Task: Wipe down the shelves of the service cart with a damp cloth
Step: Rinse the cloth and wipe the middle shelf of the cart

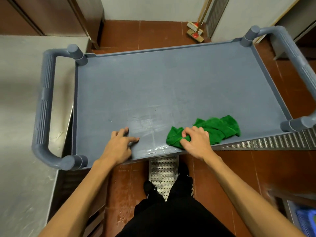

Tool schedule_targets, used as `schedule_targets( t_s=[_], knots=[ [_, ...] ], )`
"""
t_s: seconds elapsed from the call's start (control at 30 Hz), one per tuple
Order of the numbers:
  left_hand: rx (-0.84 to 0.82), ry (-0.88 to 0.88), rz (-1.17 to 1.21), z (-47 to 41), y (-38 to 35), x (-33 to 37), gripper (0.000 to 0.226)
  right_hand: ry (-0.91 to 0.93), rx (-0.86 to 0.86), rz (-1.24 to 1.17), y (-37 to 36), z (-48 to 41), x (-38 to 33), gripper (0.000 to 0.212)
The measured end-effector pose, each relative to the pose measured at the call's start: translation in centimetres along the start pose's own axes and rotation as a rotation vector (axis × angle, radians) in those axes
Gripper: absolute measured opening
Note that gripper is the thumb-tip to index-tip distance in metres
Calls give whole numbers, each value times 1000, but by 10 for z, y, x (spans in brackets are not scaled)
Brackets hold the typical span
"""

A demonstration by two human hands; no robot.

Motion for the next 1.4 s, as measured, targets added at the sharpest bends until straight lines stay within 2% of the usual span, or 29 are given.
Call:
schedule_targets(
  t_s=[0.17, 0.27, 0.37, 0.57, 0.77, 0.87, 0.97, 1.03, 1.1, 1.2, 1.4],
  knots=[
    [-25, -23, 22, 6, 6, -6, 68, 83, -102, -34, -24, -11, -55, 24],
    [-2, -43, 42, 7, 2, -9, 67, 156, -134, -79, -42, -16, -90, 21],
    [-30, -33, 50, 6, -1, -8, 65, 225, -148, -123, -60, -20, -124, 30],
    [17, 18, 108, 3, 2, 1, 73, 293, -94, -261, -64, -25, -109, 33],
    [50, 30, 213, 1, -5, -7, 51, 277, 140, -255, -67, -57, -101, 28],
    [41, 32, 224, 5, -4, -8, 52, 258, 284, -178, -55, -85, -86, 31],
    [38, 18, 196, 8, -7, -9, 60, 97, 484, -155, -25, -103, -56, 36],
    [50, 17, 194, 7, -9, -8, 61, -20, 542, -48, -5, -107, -34, 39],
    [76, 9, 198, 6, -10, -6, 60, -138, 420, 135, 6, -106, -21, 47],
    [83, 6, 210, 6, -9, -7, 60, -208, 189, 214, 0, -99, -21, 65],
    [21, 15, 216, 5, -2, -9, 75, -155, 150, 167, -13, -105, -46, 68]
  ],
)
Point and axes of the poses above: each hand's wrist, its own z-axis away from the middle knuckle, its own y-axis out of the back of the hand, x = y × z, the point moved 1 cm from there along -z, towards the middle knuckle, and after that the axes turned 15 degrees about y, right-handed, at the moved point
